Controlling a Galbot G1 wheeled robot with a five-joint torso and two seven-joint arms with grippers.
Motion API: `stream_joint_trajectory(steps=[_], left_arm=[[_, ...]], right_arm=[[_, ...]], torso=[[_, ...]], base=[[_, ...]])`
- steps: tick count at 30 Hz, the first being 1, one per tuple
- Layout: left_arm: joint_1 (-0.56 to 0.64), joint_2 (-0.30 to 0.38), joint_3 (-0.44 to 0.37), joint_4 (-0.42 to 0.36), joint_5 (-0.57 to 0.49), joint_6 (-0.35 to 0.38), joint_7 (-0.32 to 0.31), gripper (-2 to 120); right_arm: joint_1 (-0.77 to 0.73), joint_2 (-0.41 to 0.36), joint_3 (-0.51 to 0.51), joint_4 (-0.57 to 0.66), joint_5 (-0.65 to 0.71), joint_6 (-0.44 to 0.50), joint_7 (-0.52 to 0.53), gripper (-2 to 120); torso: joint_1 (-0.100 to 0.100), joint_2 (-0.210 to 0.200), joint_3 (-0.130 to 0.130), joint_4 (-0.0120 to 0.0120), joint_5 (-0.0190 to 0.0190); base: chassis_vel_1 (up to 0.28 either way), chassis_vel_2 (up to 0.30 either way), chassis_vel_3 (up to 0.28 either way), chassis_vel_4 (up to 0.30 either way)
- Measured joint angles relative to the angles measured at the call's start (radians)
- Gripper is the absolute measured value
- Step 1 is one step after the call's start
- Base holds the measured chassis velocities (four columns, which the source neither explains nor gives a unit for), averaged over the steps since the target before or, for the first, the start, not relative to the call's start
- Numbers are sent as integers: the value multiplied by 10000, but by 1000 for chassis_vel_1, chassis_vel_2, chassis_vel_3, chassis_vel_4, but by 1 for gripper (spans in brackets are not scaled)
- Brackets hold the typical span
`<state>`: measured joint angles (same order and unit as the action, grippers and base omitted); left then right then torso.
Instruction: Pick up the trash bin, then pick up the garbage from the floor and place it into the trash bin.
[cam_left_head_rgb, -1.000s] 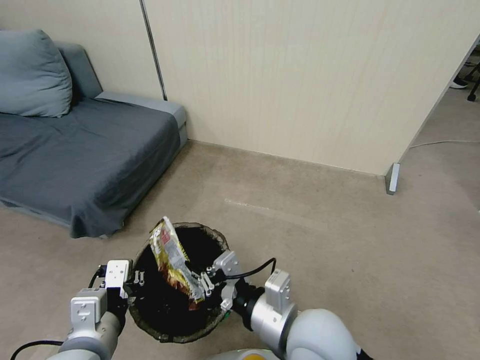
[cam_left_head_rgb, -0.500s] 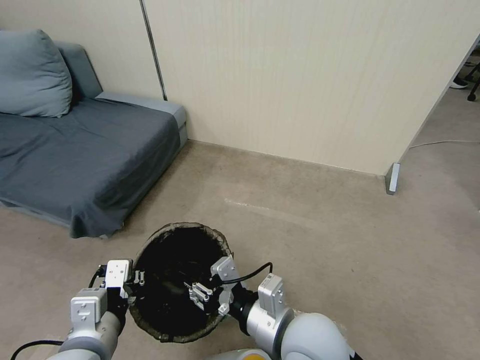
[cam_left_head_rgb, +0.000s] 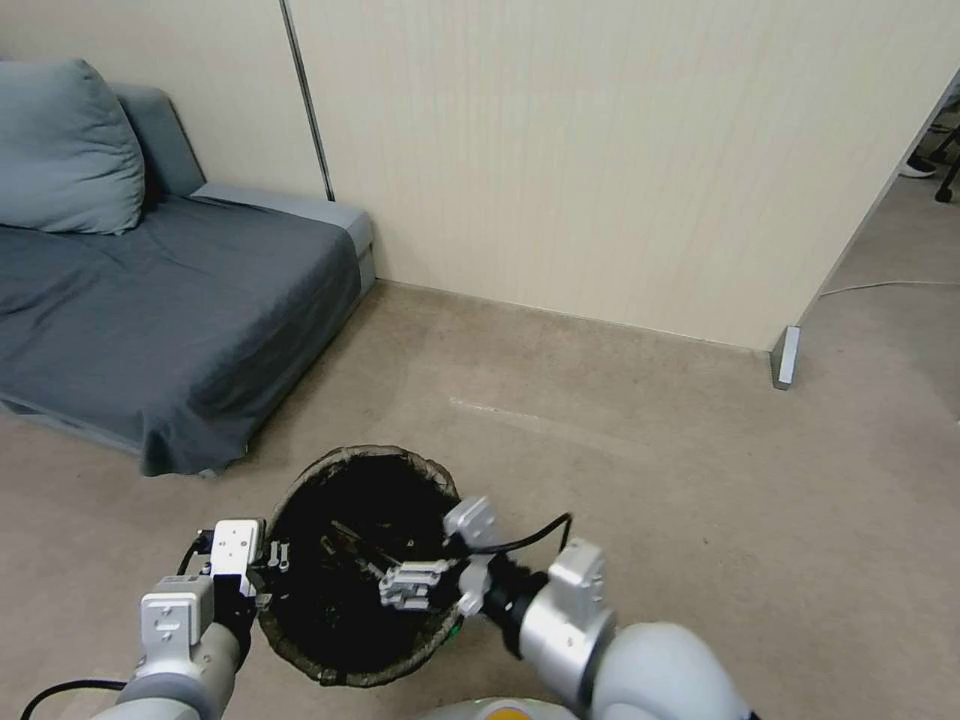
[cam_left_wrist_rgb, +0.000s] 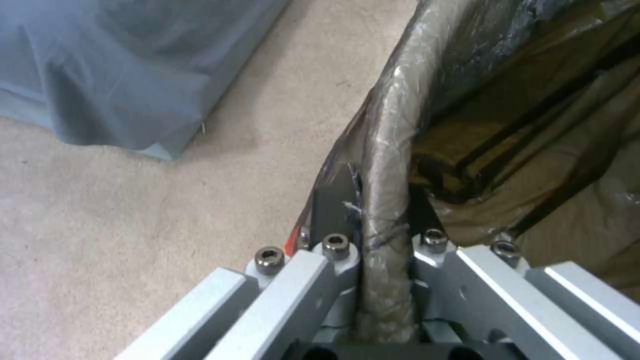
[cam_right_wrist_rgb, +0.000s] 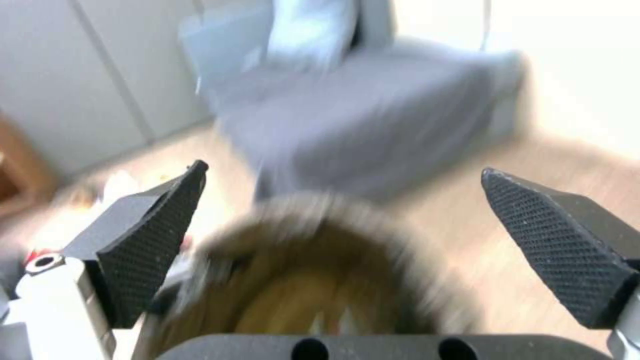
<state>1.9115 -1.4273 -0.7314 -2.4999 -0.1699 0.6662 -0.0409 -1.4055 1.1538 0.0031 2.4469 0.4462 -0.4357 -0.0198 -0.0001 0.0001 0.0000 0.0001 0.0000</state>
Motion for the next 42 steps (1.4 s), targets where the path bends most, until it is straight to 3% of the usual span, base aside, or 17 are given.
stream_joint_trajectory(steps=[4,9,12,16,26,42], left_arm=[[-65,28,-27,0,-27,23,15,1],[-102,29,-126,0,-55,54,205,1],[-152,-18,-224,0,-75,65,350,1],[-153,-101,-220,0,-66,63,435,1],[-199,-186,-379,0,2,-34,674,1],[-264,-183,-345,0,-95,-180,796,1]], right_arm=[[-754,122,1754,548,-374,1075,-504,100],[-1215,441,2552,583,-1175,1967,0,100],[-2061,1084,3213,584,-2865,3123,598,100],[-2831,1510,3699,485,-3578,4185,994,100],[-4496,2370,4581,-516,-4606,5453,1696,100],[-6866,2725,5600,-1320,-5031,7849,1741,100]], torso=[[0,0,0,-4,-1],[1,0,0,1,0],[0,0,0,-2,1],[0,0,0,-1,0],[0,0,0,0,0],[0,0,0,-2,-1]], base=[[0,0,0,0],[0,0,0,0],[0,0,0,0],[0,0,0,0],[0,0,0,0],[0,0,0,0]])
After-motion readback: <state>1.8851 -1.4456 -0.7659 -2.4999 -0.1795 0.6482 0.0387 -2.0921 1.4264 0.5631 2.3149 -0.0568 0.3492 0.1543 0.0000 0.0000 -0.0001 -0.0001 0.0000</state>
